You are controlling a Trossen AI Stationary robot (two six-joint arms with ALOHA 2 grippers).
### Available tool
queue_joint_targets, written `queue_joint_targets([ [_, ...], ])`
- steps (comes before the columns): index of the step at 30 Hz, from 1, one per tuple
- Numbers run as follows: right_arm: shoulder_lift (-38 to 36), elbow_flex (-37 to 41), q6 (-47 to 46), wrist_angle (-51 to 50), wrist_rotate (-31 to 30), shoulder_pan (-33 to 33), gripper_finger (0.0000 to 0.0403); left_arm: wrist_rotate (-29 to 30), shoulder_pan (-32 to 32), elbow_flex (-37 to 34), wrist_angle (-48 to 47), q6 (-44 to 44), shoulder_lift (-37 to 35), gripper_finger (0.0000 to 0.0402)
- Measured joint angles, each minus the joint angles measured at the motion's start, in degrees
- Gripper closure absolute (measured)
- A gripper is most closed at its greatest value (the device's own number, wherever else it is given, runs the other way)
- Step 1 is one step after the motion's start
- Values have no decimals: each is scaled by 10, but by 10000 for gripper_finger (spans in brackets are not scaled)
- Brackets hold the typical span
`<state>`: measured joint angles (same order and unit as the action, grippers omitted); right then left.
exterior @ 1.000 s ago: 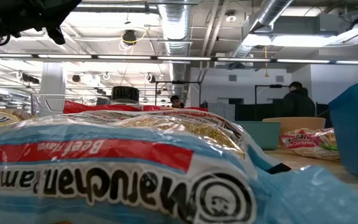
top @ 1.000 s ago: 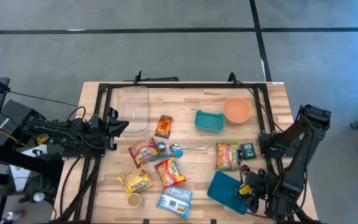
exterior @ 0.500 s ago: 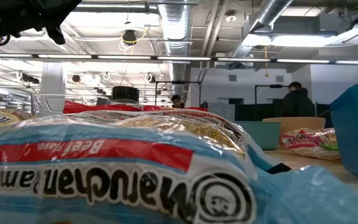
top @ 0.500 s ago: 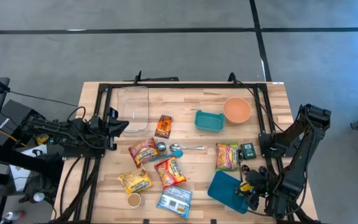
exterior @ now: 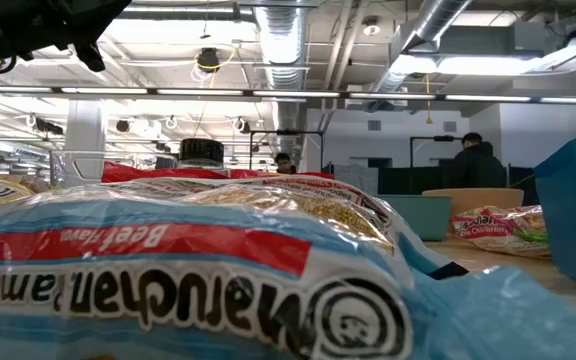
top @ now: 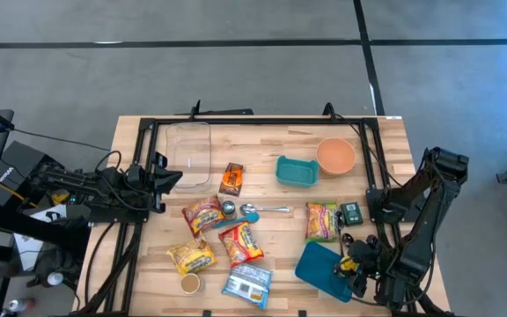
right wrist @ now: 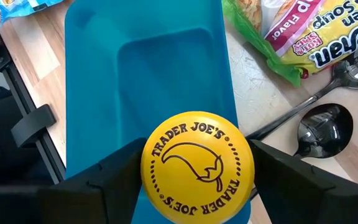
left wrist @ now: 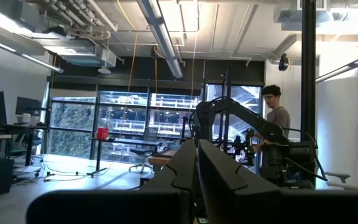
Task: Pick & Place Food Item
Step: Put the yellow seasoning bottle into the blue bin
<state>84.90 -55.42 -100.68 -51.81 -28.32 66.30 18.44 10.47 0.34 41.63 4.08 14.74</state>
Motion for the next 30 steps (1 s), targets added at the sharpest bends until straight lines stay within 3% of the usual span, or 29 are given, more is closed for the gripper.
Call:
queue_joint_targets([
  [30, 0, 0, -5, 11, 0, -1, 132, 1, 0, 0, 0, 0, 0, 389],
])
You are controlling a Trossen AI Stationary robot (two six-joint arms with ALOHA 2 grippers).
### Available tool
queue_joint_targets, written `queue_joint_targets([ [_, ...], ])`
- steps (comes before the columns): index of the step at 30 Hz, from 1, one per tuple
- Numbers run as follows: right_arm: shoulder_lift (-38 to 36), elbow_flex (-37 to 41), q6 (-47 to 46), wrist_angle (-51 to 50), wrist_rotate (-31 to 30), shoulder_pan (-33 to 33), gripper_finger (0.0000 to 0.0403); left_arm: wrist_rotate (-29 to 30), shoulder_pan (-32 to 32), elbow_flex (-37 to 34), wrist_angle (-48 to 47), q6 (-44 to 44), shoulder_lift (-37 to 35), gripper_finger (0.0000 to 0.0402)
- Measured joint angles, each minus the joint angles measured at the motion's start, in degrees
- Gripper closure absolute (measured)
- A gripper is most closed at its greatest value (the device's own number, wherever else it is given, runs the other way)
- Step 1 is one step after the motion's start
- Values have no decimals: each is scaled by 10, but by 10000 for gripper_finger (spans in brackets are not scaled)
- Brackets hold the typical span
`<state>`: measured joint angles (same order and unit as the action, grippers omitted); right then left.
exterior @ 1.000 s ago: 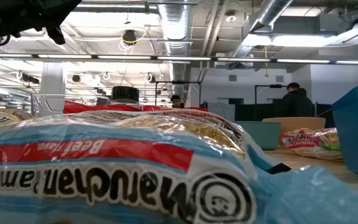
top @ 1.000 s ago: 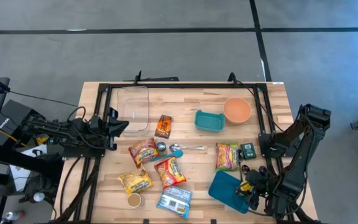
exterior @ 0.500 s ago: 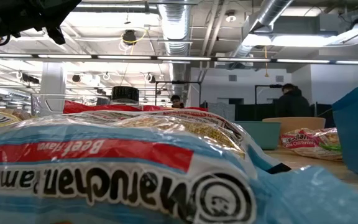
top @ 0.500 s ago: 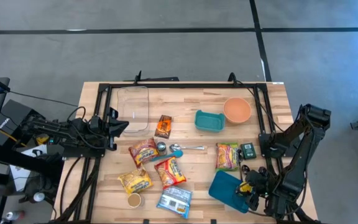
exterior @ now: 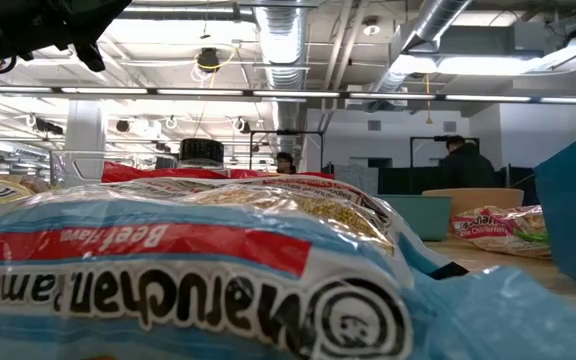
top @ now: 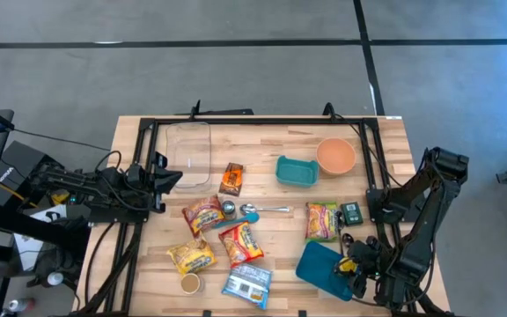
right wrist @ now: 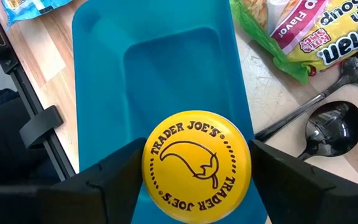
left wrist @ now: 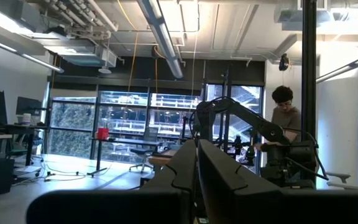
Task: Pick & Place Food Item
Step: Put the yellow seasoning bottle into the blue bin, then put the black seasoning bottle into the blue bin
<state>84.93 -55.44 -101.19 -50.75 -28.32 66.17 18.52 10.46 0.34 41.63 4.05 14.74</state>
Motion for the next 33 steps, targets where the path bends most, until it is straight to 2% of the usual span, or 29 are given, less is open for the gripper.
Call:
queue_joint_targets([
  [4, 0, 0, 0, 0, 0, -3, 117, 0, 0, 0, 0, 0, 0, 389],
  [11, 0, 0, 14, 0, 15, -5, 48, 0, 0, 0, 0, 0, 0, 389],
  [15, 0, 0, 22, -4, 28, -4, 26, 0, 0, 0, 0, 0, 0, 389],
  [26, -1, 0, 23, -30, 22, -4, 19, -1, 0, 0, 0, 0, 0, 389],
  [33, -23, -24, 40, -44, -7, -4, 19, -1, 0, 0, 0, 0, 0, 389],
])
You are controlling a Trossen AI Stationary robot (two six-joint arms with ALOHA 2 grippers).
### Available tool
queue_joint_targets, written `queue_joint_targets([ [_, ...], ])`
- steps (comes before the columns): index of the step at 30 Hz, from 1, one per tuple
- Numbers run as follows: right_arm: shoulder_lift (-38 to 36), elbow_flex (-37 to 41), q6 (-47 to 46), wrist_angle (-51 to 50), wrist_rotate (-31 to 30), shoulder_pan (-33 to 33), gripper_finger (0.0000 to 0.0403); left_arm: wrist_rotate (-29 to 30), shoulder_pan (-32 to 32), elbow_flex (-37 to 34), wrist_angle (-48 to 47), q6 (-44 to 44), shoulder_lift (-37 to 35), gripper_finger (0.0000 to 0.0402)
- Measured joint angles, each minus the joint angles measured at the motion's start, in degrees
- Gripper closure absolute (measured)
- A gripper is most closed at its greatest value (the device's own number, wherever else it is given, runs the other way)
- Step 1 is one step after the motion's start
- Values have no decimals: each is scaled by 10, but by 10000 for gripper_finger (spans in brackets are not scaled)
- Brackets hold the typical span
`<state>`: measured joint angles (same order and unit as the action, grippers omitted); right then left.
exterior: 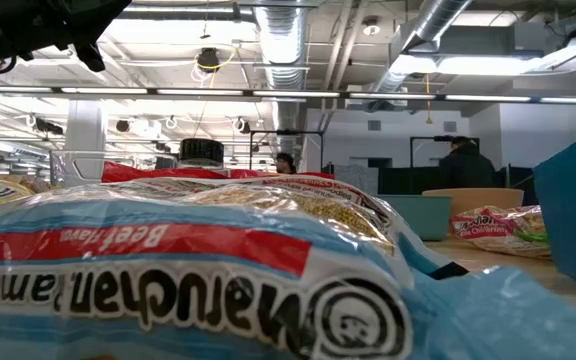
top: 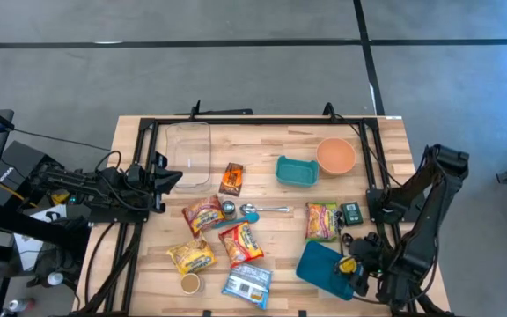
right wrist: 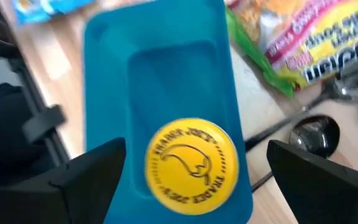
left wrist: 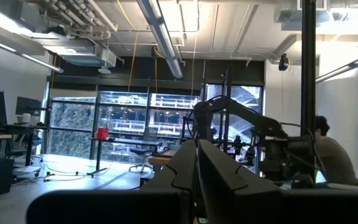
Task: Pick & Place Food Item
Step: Put the black seasoning bottle into the blue bin
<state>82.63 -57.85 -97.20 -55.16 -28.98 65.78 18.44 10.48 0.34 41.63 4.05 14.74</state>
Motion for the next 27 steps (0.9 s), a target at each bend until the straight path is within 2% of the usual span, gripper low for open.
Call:
queue_joint_targets([
  [8, -22, -41, 3, -107, -39, -14, 19, 0, 0, 0, 0, 0, 0, 389],
  [15, -56, -57, 6, -170, -111, -48, 19, 0, 0, 0, 0, 0, 0, 389],
  [21, -84, -57, 95, -153, -185, -81, 19, 0, 0, 0, 0, 0, 0, 389],
  [27, -91, -57, 205, -81, -251, -119, 19, 0, 0, 0, 0, 0, 0, 389],
])
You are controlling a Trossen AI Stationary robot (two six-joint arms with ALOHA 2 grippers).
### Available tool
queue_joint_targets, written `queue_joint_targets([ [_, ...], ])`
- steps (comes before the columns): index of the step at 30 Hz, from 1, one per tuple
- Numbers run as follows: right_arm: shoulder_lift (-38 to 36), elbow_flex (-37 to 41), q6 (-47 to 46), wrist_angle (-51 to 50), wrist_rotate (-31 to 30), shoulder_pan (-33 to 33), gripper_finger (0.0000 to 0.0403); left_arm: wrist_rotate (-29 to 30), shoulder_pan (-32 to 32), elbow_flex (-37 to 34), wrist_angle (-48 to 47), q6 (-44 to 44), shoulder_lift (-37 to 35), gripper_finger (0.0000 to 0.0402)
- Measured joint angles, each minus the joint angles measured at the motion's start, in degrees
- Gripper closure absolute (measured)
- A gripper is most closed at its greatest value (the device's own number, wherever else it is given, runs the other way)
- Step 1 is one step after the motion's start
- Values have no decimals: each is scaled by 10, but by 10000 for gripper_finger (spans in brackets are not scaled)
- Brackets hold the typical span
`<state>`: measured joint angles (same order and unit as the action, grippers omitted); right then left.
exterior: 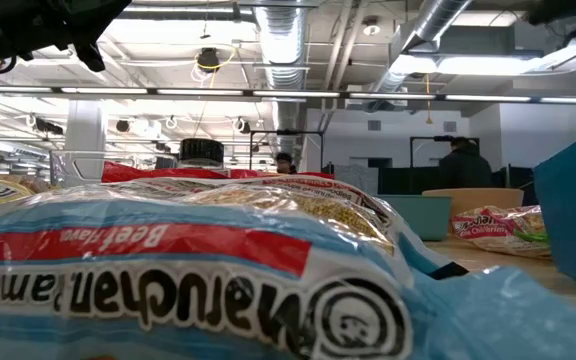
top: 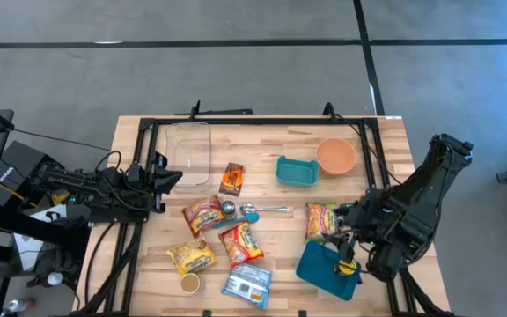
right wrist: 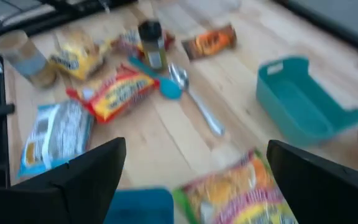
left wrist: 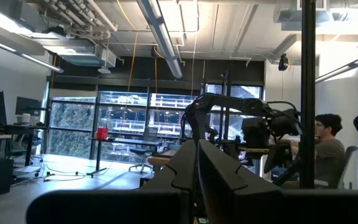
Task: Pick & Place Food Item
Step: Put the black seasoning bottle into the blue bin
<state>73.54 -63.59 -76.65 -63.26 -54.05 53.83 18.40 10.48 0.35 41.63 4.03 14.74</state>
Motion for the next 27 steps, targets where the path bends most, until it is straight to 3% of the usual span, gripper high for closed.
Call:
queue_joint_targets([
  [7, 21, 0, 161, 106, -4, -61, 19, -2, 0, 0, 0, -16, 0, 389],
  [16, 57, 0, 248, 150, -7, -160, 25, -37, 1, 0, 0, -35, 1, 389],
  [20, 70, 0, 262, 151, -43, -185, 52, -37, 1, 0, 0, -45, 15, 389],
  [27, 79, 16, 271, 145, -50, -221, 122, -37, 1, 0, 21, -63, 58, 389],
])
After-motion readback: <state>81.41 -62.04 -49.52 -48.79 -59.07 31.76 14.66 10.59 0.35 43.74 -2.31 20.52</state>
